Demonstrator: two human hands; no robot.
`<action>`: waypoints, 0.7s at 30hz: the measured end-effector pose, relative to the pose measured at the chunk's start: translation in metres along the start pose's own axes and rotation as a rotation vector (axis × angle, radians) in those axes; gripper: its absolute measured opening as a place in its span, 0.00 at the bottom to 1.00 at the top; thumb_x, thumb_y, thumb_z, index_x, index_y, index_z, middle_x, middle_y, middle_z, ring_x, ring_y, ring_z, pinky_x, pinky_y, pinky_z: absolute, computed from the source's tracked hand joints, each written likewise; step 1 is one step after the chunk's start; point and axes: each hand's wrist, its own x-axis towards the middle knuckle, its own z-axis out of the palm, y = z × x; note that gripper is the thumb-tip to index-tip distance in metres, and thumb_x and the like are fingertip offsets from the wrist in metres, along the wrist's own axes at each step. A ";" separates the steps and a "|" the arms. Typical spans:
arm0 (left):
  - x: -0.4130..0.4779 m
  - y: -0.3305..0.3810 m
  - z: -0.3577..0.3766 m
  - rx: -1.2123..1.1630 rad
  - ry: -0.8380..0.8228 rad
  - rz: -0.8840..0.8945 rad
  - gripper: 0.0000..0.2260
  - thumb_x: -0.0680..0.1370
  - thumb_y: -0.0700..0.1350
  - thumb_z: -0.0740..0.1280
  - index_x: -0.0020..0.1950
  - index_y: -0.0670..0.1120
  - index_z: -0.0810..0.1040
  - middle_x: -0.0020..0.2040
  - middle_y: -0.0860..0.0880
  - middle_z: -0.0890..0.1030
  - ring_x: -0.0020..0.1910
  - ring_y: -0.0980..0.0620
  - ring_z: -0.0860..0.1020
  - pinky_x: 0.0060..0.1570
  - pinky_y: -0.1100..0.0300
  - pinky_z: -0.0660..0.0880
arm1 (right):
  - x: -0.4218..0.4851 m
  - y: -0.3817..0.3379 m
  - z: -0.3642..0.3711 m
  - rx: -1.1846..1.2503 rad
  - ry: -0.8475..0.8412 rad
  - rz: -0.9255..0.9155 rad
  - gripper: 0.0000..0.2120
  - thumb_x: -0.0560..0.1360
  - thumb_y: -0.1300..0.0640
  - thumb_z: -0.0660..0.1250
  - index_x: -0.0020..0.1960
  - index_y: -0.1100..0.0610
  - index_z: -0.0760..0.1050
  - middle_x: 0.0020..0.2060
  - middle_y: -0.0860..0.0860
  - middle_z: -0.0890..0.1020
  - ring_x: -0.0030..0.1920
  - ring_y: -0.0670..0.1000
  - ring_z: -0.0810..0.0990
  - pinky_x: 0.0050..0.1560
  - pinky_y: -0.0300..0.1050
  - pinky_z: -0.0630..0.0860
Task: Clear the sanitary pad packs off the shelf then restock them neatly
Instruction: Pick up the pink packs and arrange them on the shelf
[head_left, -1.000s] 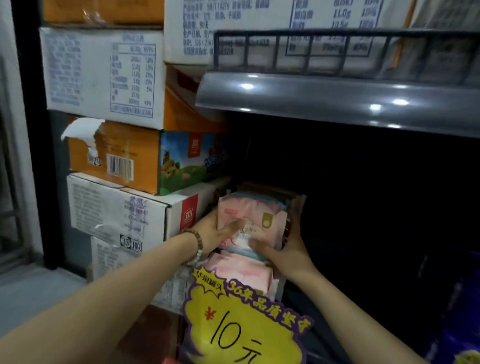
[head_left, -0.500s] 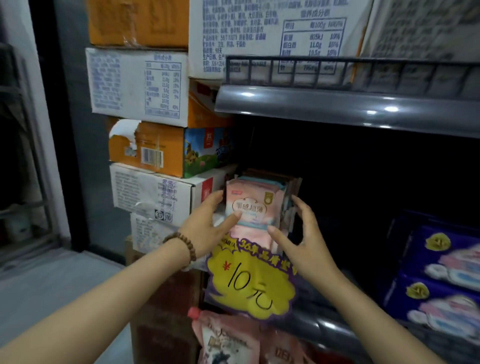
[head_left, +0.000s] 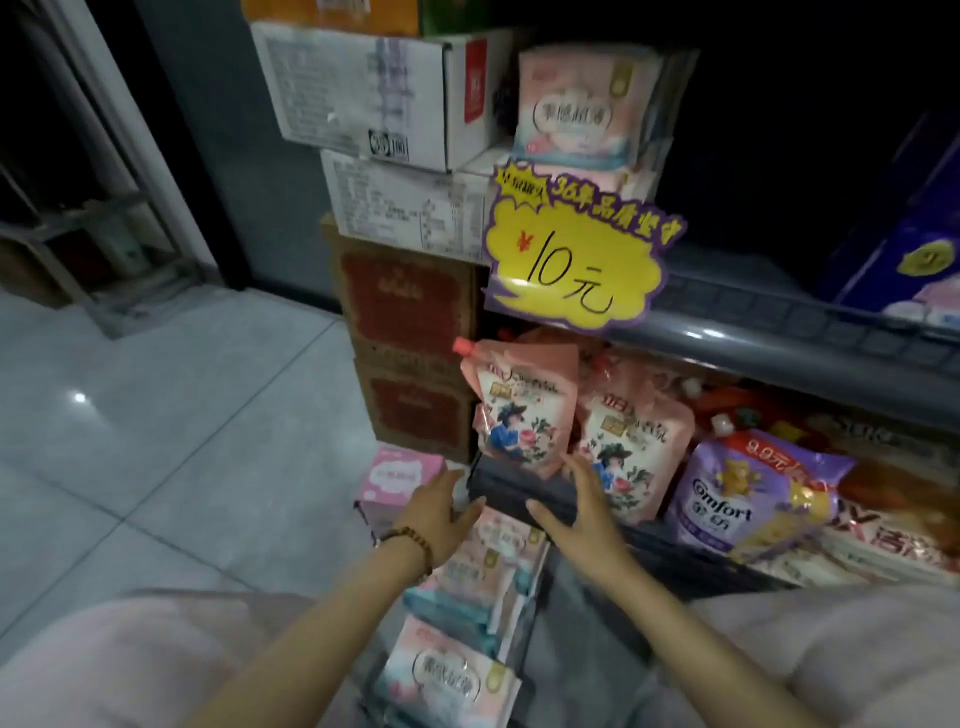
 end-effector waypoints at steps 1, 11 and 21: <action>-0.003 -0.015 0.014 -0.007 -0.046 -0.045 0.18 0.80 0.50 0.61 0.67 0.43 0.69 0.61 0.44 0.76 0.60 0.44 0.75 0.53 0.63 0.67 | -0.006 0.012 0.013 0.024 -0.049 0.096 0.35 0.76 0.51 0.68 0.76 0.55 0.53 0.76 0.49 0.54 0.75 0.48 0.55 0.71 0.39 0.56; -0.009 -0.090 0.059 -0.229 -0.259 -0.546 0.27 0.82 0.55 0.53 0.75 0.39 0.56 0.74 0.40 0.63 0.71 0.42 0.65 0.68 0.53 0.61 | -0.027 0.109 0.114 0.393 -0.316 0.770 0.46 0.57 0.23 0.69 0.66 0.50 0.70 0.62 0.48 0.78 0.61 0.52 0.76 0.64 0.51 0.70; 0.016 -0.114 0.072 -0.365 -0.364 -0.613 0.26 0.79 0.63 0.55 0.63 0.43 0.74 0.56 0.48 0.76 0.54 0.48 0.73 0.60 0.54 0.69 | -0.006 0.127 0.140 0.623 -0.318 0.951 0.51 0.46 0.29 0.79 0.63 0.53 0.74 0.57 0.56 0.81 0.57 0.59 0.80 0.62 0.58 0.75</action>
